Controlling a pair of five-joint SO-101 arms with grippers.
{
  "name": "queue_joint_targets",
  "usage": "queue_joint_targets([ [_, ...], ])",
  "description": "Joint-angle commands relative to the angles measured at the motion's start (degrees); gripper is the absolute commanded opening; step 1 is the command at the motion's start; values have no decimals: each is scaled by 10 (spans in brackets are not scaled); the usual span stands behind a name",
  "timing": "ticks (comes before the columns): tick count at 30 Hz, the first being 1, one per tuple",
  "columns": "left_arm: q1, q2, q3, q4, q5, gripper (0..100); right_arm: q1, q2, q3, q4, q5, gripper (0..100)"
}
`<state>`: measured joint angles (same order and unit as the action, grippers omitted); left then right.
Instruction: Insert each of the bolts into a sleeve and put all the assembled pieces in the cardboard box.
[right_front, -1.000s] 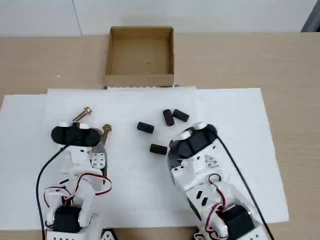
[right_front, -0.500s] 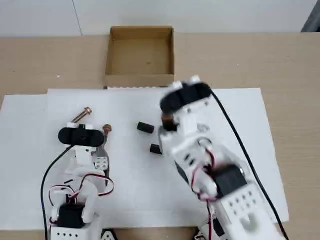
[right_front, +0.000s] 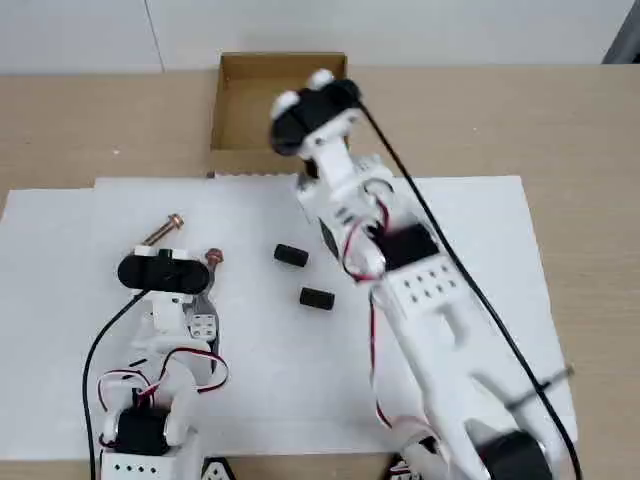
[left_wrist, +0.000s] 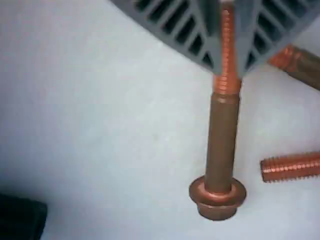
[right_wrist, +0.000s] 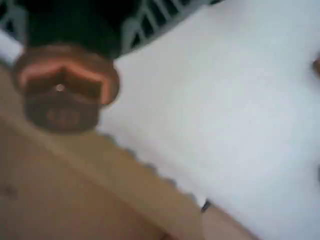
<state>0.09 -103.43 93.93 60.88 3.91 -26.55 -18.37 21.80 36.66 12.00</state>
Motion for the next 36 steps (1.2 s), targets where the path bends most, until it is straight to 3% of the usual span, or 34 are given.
queue_joint_targets([
  [1, -2, -6, -2, -15, -1, 6, 6, 86, -114, -41, 59, 2],
  [12, -2, -6, -2, -15, -1, 6, 11, 392, -449, -39, 243, 2],
  [20, -2, -6, -2, -15, -1, 6, 12, 510, -550, -38, 350, 2],
  [28, -2, -6, -2, -15, -1, 6, 13, 553, -552, -43, 380, 6],
  [33, -2, -6, -2, -15, -1, 6, 21, 555, -552, -43, 379, 127],
  [36, -2, -6, -2, -15, -1, 6, 22, 554, -552, -39, 379, 125],
])
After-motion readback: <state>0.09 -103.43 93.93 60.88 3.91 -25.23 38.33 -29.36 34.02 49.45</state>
